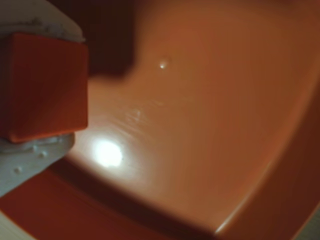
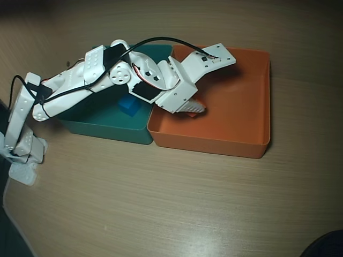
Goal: Grasp a cube and put it in the box.
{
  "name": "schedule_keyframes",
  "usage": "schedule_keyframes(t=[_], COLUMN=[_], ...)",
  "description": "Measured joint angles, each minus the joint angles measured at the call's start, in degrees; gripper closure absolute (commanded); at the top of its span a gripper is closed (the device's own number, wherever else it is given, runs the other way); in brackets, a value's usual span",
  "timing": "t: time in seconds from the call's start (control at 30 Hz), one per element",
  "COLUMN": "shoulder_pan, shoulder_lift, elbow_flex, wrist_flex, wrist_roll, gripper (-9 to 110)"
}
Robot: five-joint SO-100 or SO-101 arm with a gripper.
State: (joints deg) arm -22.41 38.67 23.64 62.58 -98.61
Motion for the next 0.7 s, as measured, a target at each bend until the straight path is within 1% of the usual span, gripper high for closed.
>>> schedule_keyframes(t=[0.23, 0.37, 0.47, 0.7], shoulder_pan=[0.0, 0.0, 0.3, 0.3], shoulder_lift=[0.0, 0.0, 0.0, 0.0], elbow_flex=[0.0, 0.0, 0.0, 0.0], wrist_flex=[0.0, 0.0, 0.0, 0.0], wrist_roll=[0.0, 0.0, 0.0, 0.0], gripper=[63, 49, 45, 48])
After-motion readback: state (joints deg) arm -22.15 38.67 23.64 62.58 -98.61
